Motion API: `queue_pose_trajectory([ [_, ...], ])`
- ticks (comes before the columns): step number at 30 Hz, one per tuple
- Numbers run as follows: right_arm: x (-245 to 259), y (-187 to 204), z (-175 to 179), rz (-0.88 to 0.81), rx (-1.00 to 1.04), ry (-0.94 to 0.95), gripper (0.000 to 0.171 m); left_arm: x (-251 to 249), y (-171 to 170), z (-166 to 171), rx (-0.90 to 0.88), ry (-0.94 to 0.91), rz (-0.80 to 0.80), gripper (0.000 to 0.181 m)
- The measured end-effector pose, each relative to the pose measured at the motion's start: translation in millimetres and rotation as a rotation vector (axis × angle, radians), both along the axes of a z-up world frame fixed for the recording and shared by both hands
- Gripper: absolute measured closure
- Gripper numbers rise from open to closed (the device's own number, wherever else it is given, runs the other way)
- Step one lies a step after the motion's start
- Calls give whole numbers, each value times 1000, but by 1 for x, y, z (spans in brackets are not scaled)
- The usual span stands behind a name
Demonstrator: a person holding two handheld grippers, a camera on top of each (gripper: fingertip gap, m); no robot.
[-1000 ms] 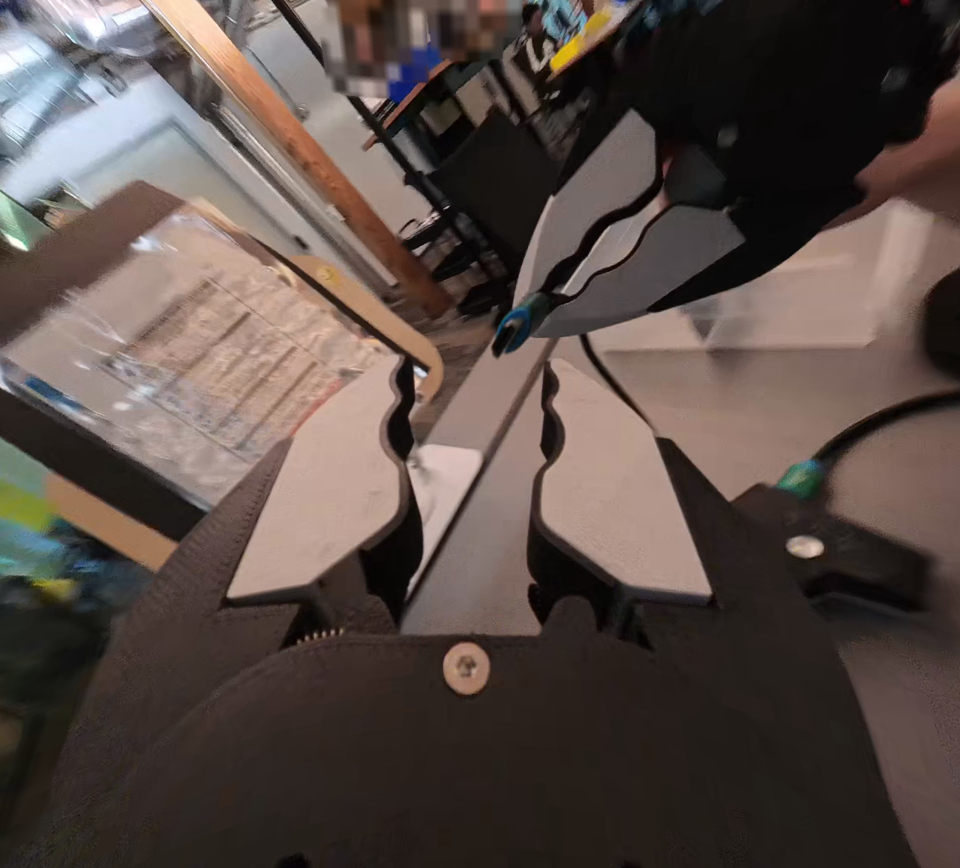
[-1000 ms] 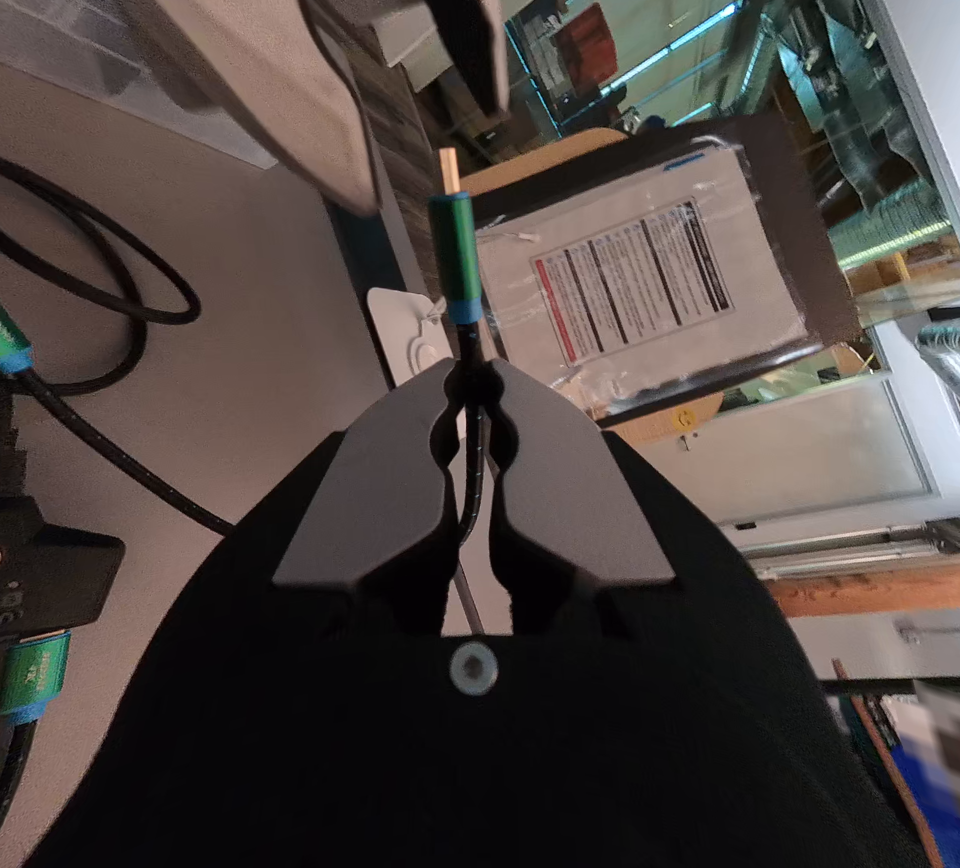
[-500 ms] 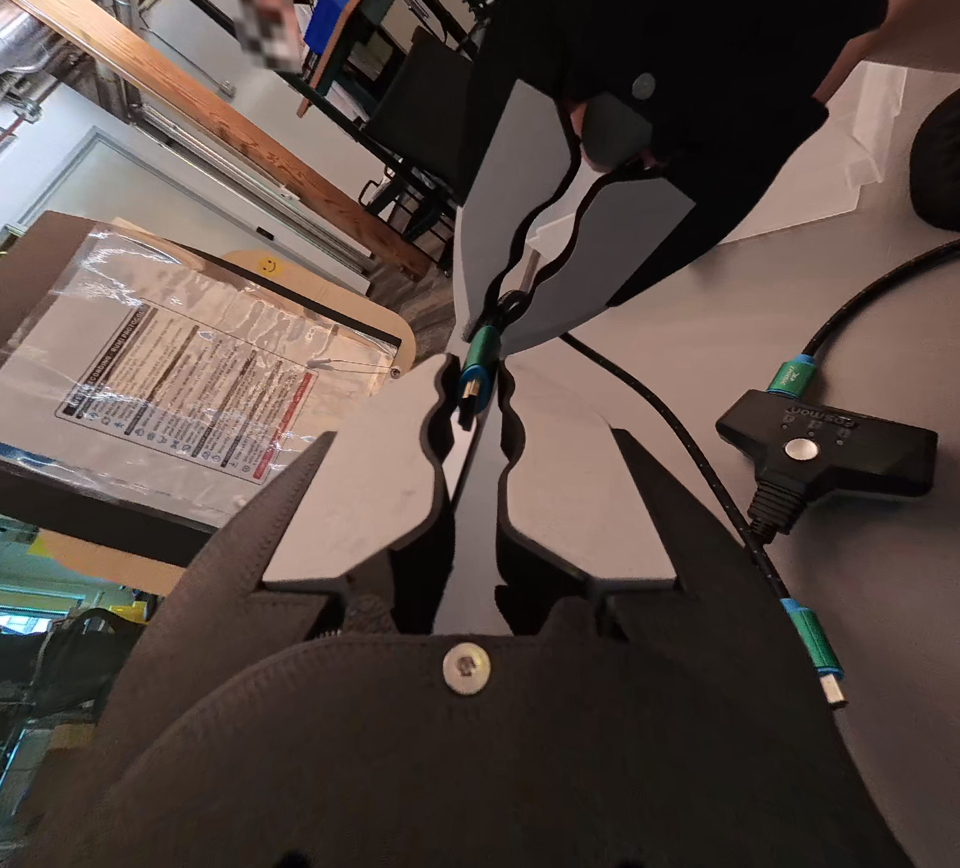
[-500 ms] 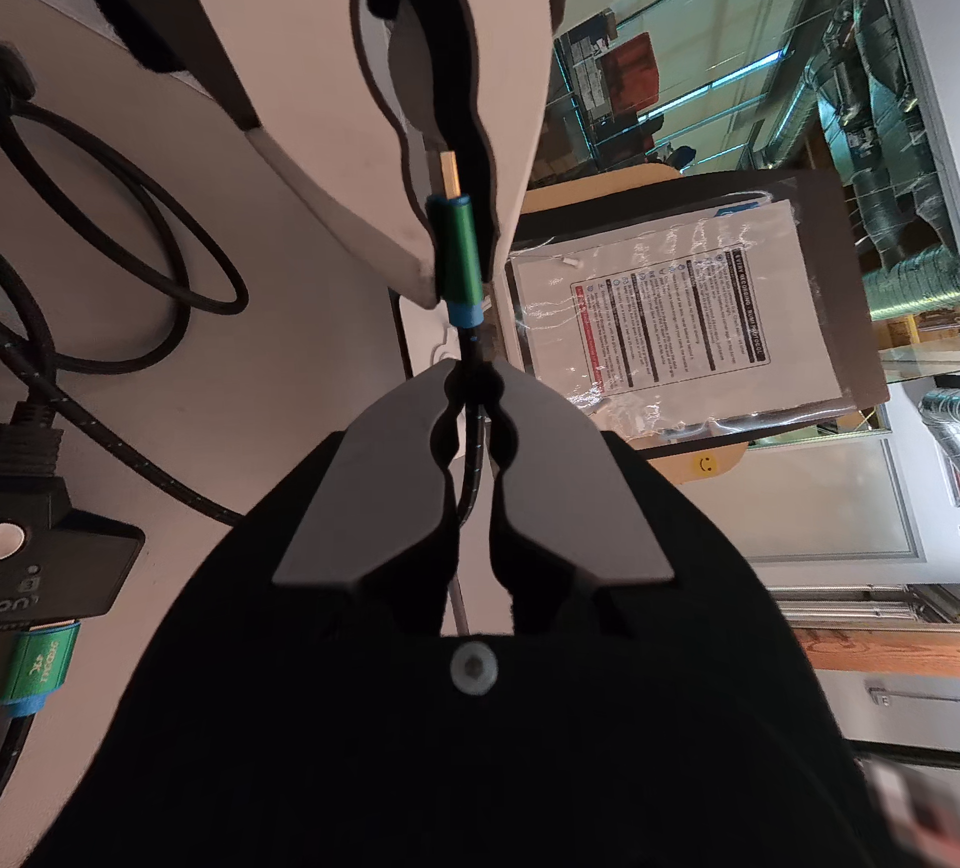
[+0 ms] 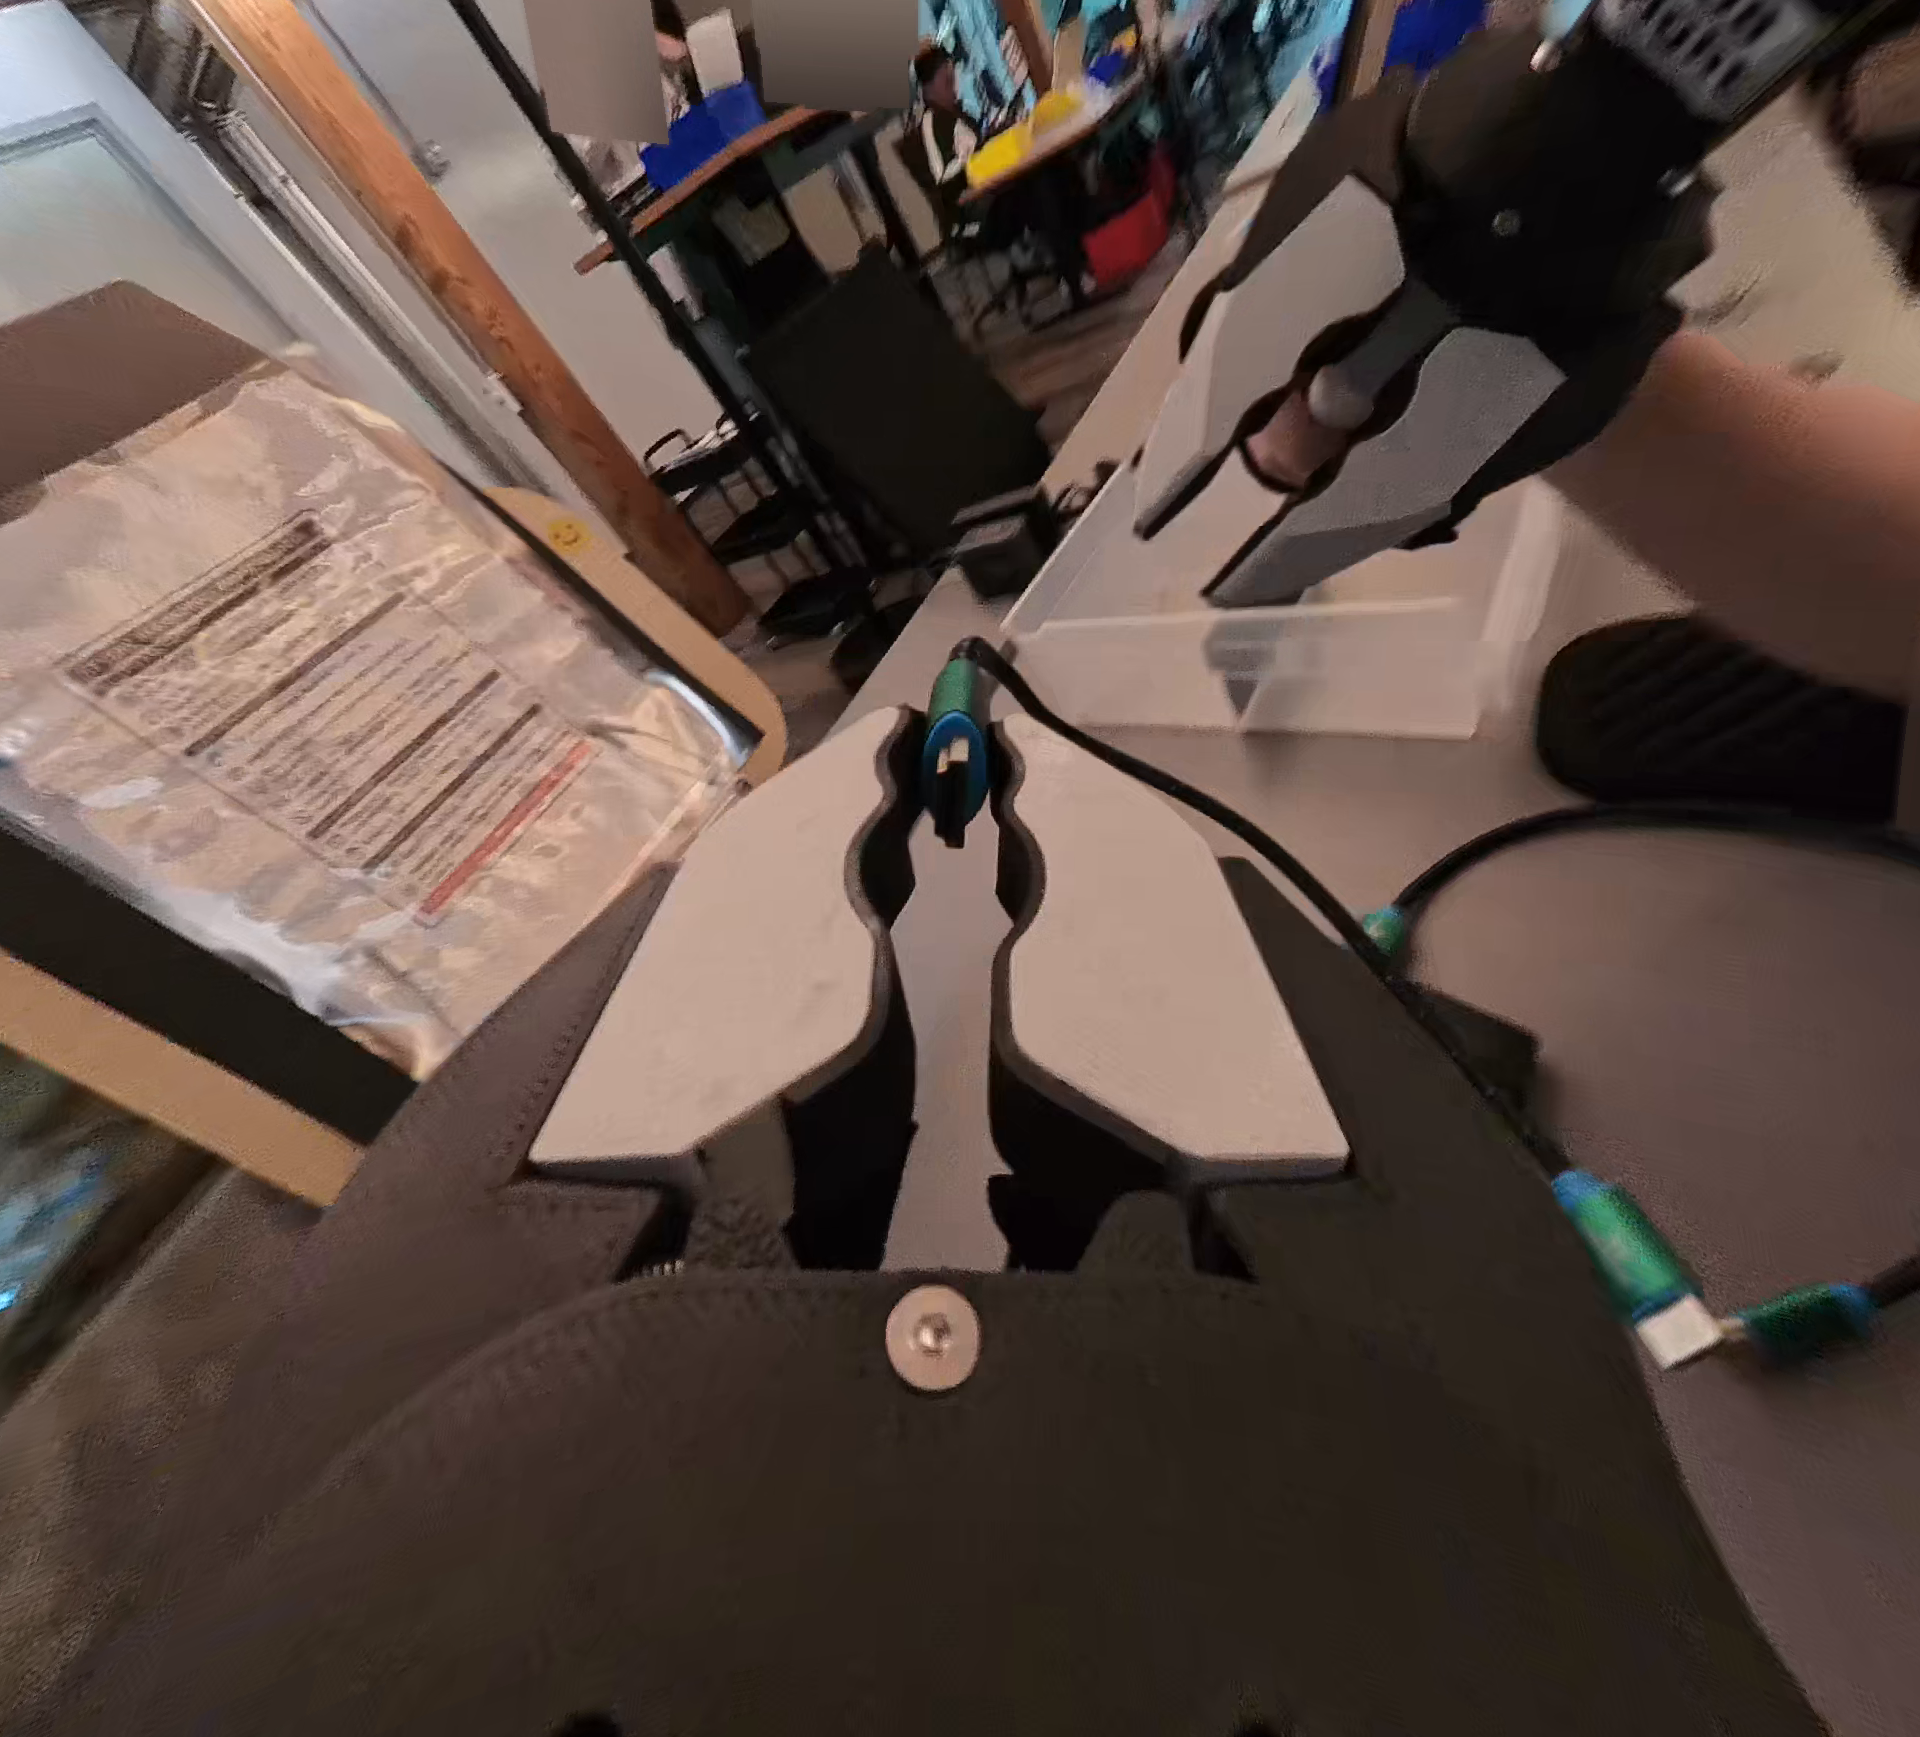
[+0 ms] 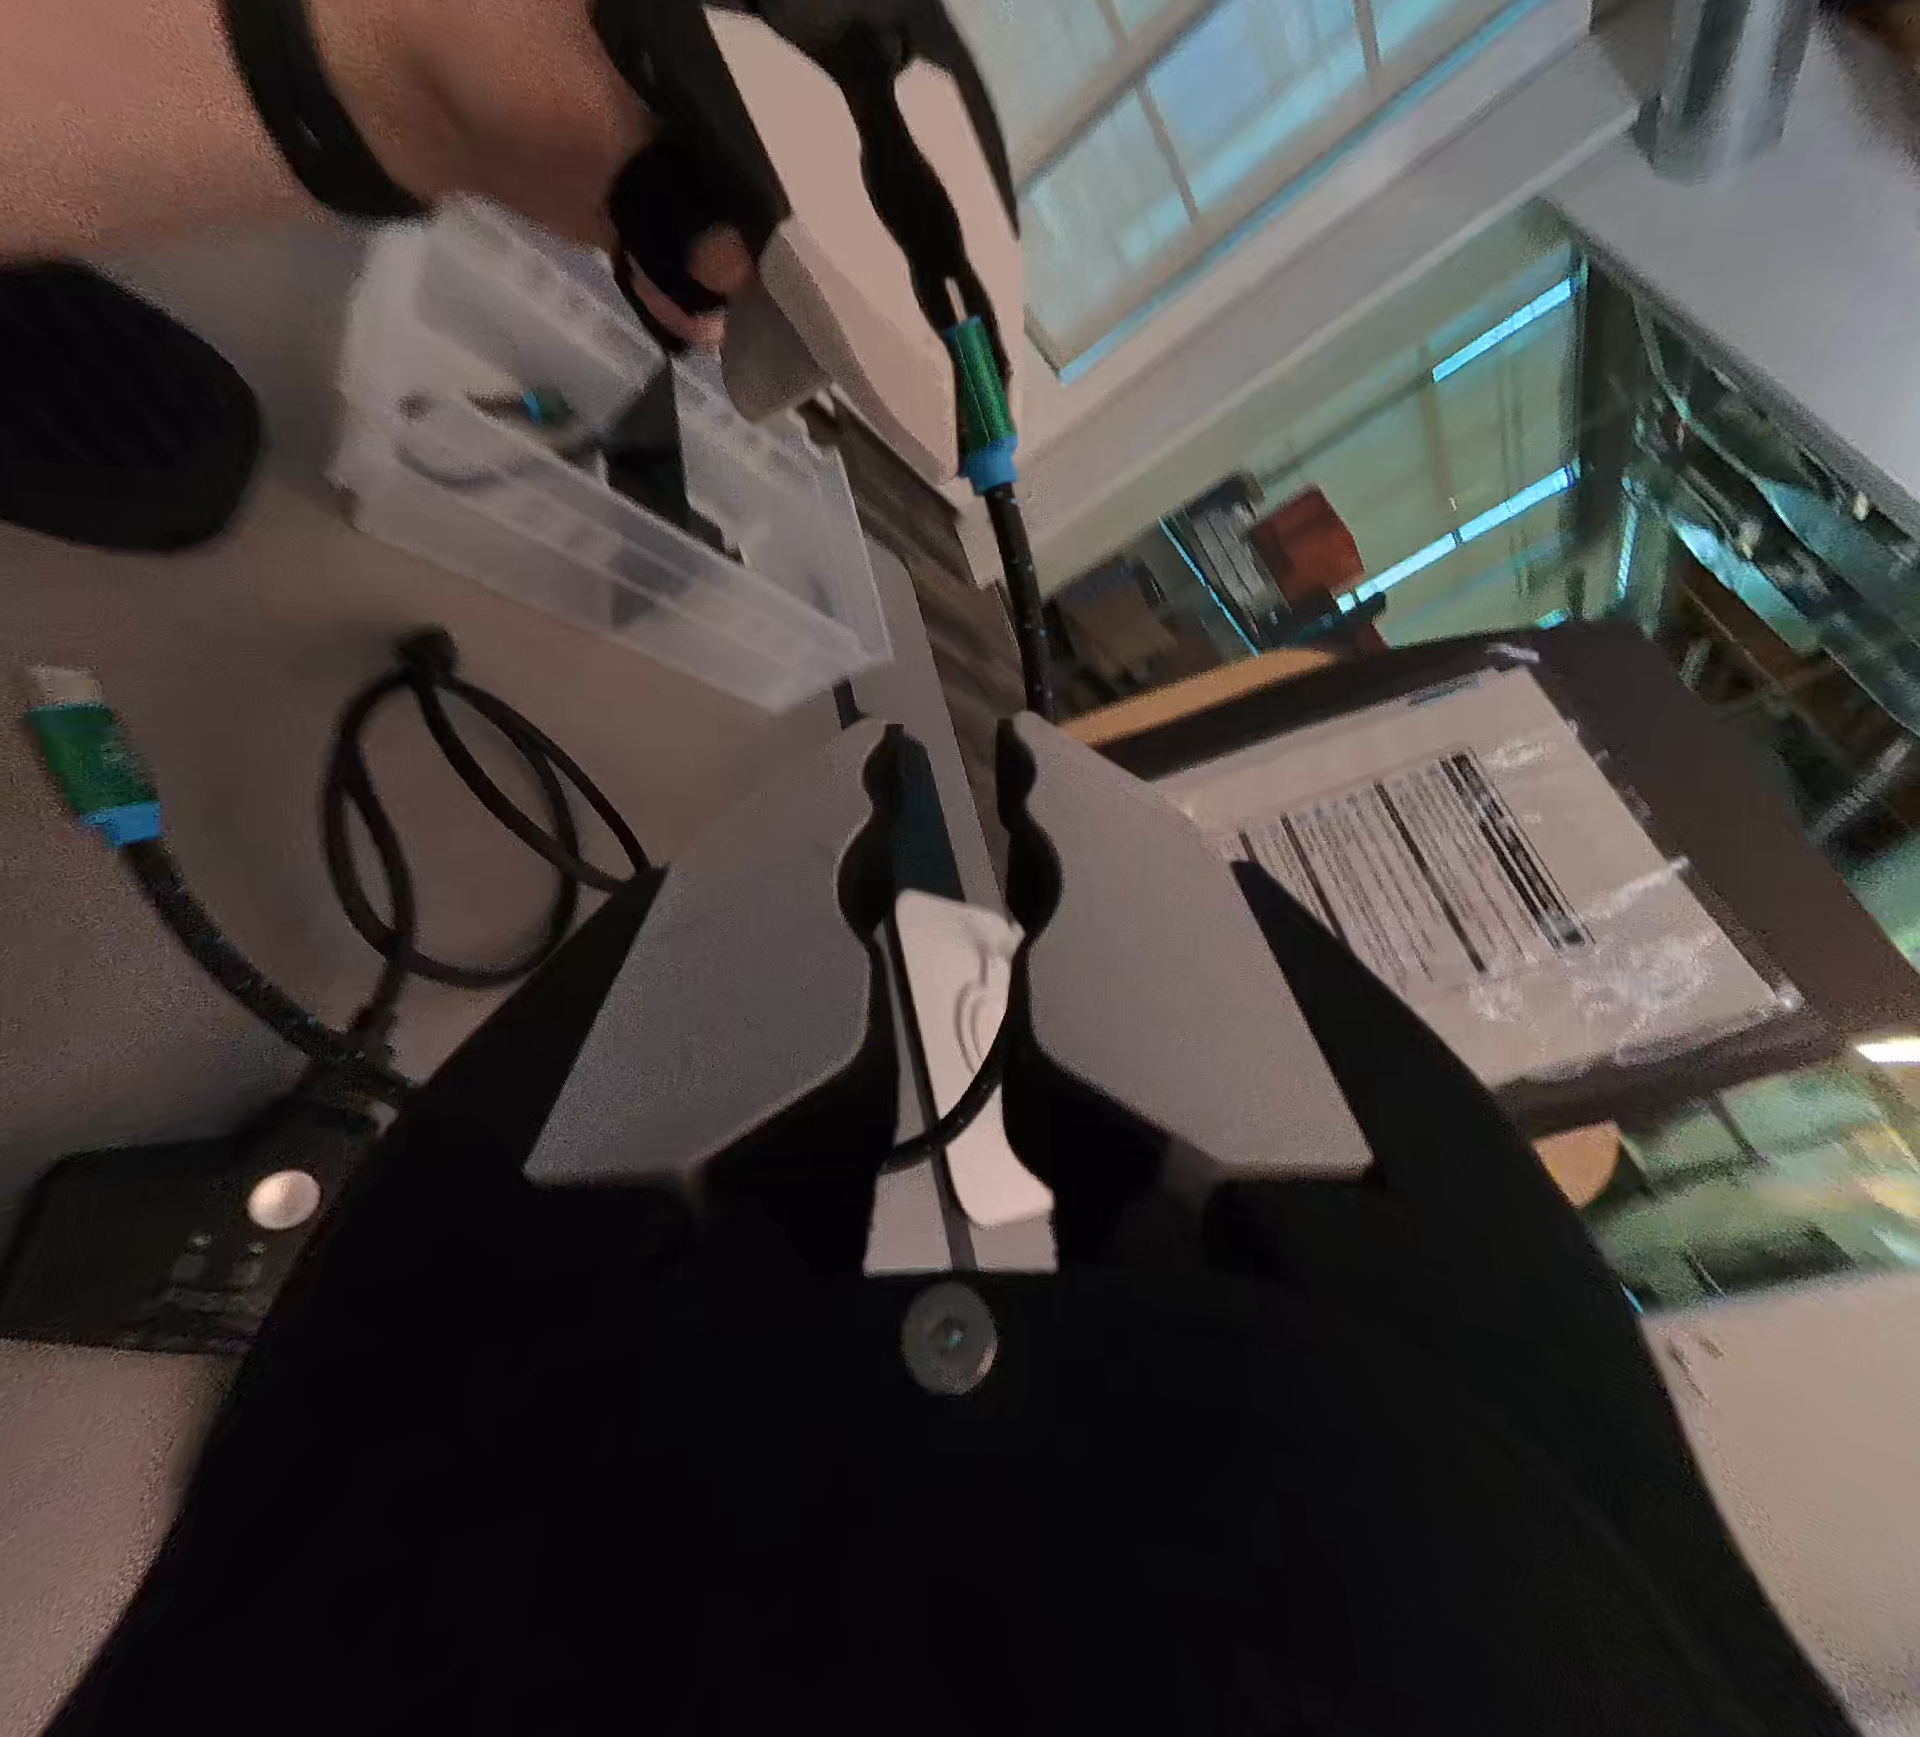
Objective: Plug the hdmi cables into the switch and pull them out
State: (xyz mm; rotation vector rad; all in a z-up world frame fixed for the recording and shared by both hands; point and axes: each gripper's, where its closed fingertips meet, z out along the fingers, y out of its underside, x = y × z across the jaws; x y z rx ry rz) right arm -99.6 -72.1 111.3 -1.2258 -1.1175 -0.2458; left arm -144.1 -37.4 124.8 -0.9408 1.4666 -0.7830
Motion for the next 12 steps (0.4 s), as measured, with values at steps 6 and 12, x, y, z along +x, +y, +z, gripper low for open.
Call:
queue_pose_trajectory([
  [6, 22, -49, 45, 193, 94, 196, 135, -32, -19, 31, -270, -91, -232, 169],
  [12, 62, -66, 71, 244, 341, 343, 144, -23, -57, 33, -562, -53, -548, 169],
])
